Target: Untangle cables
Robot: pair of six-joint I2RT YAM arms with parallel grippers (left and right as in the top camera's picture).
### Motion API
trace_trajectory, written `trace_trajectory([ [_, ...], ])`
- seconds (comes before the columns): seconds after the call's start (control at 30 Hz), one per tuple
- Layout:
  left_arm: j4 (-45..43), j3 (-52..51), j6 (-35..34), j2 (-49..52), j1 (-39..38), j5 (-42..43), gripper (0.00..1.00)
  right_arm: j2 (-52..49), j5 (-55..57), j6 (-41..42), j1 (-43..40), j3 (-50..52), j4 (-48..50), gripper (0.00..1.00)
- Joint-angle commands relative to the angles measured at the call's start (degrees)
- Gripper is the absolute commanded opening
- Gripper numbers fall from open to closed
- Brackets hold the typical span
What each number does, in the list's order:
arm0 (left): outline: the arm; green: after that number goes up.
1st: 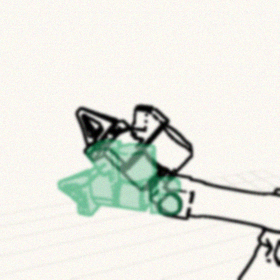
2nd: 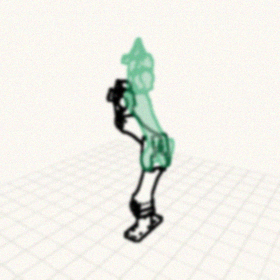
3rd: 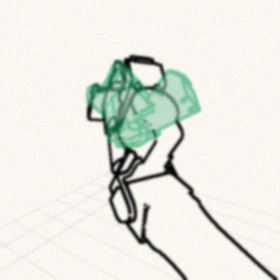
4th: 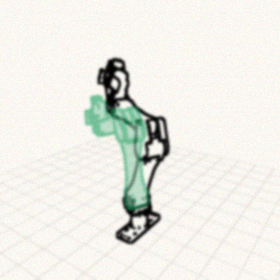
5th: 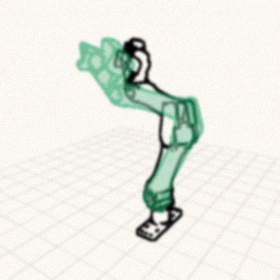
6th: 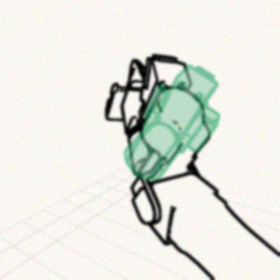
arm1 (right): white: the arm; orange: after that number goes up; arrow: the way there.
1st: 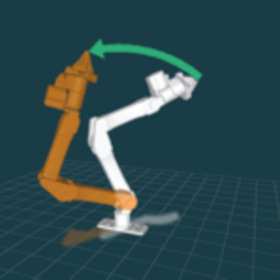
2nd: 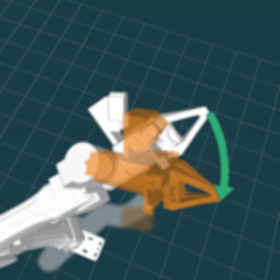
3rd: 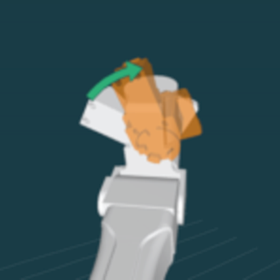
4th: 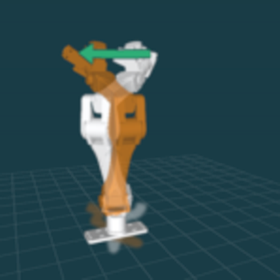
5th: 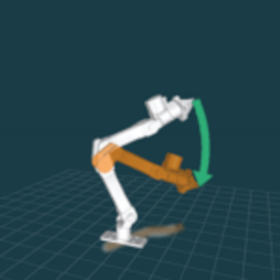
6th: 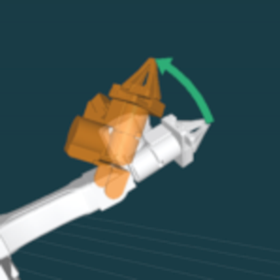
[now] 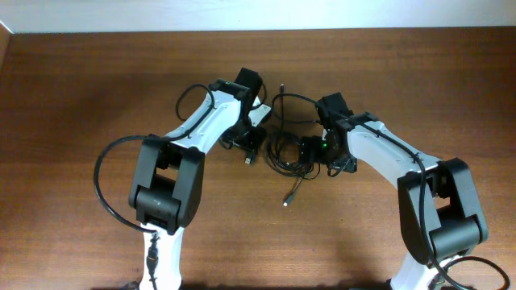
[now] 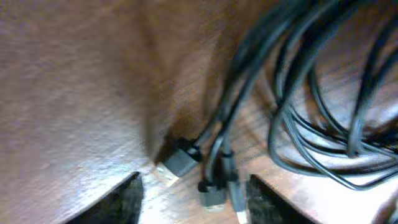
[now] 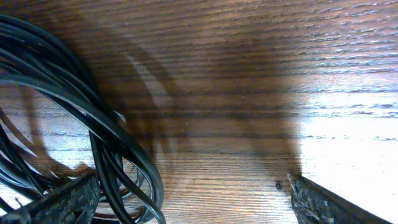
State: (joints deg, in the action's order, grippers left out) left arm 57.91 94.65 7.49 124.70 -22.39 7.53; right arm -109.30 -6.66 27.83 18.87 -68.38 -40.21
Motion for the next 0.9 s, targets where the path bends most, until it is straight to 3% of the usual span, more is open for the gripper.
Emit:
trace_trajectory([
  [0.0,0.92,1.05,5.84,-1.62,-0.13,5.09,0.64,-0.70,-0.59,-0.81,-0.52,1.38,0.37,0.98],
  [0.23,-4.98,-2.49,5.46,-0.85,-0.13,1.44,0.77,-0.70,-0.57,-0.81,-0.52,1.38,0.17,0.98],
  [0.33,-5.57,-2.73,4.98,-0.79,-0.13,0.66,0.66,-0.70,-0.55,-0.83,-0.52,1.38,0.15,0.98],
  [0.37,-5.53,-2.75,3.87,-0.74,-0.13,-2.29,0.56,-0.70,-0.57,-0.83,-0.52,1.38,0.15,0.98],
  [0.63,-4.00,-2.73,-3.28,-0.42,-0.07,-13.07,0.53,-0.70,-0.61,-0.83,-0.50,1.42,0.13,0.98],
  [0.73,-2.99,-2.69,-5.11,-0.44,-0.07,-14.88,0.60,-0.68,-0.61,-0.83,-0.52,1.42,-0.57,0.99],
  [0.8,-1.73,-1.75,-6.08,-0.57,-0.04,-14.91,0.77,-0.31,-2.73,-0.96,-0.72,0.70,-1.38,0.99],
  [0.87,-0.59,-0.09,-8.00,-2.25,1.09,-14.86,0.82,1.38,-10.21,-7.85,-1.62,-2.67,-4.55,0.99],
])
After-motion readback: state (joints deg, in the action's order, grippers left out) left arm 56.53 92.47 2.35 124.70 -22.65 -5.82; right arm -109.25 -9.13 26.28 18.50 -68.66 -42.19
